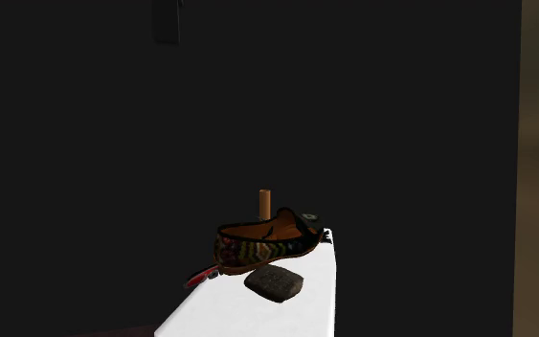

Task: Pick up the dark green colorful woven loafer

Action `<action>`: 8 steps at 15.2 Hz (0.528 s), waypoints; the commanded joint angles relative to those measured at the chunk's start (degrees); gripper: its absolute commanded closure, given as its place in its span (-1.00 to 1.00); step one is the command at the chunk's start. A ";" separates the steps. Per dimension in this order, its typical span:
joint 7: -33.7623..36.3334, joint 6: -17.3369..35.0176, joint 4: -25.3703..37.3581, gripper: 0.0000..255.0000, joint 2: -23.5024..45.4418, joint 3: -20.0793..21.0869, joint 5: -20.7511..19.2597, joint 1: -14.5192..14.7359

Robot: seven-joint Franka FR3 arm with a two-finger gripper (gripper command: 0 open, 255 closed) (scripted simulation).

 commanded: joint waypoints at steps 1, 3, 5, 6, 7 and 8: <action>0.00 0.00 0.00 -1.00 0.00 0.00 0.00 0.00; 0.92 2.67 -0.67 -1.00 2.39 1.54 0.90 0.90; 1.82 5.33 -1.10 -1.00 5.00 3.07 1.73 1.79; 2.27 6.65 -1.21 -1.00 6.38 3.83 2.10 2.22; 2.71 7.95 -1.26 -1.00 7.82 4.60 2.46 2.65; 3.16 9.25 -1.25 -1.00 9.31 5.36 2.78 3.06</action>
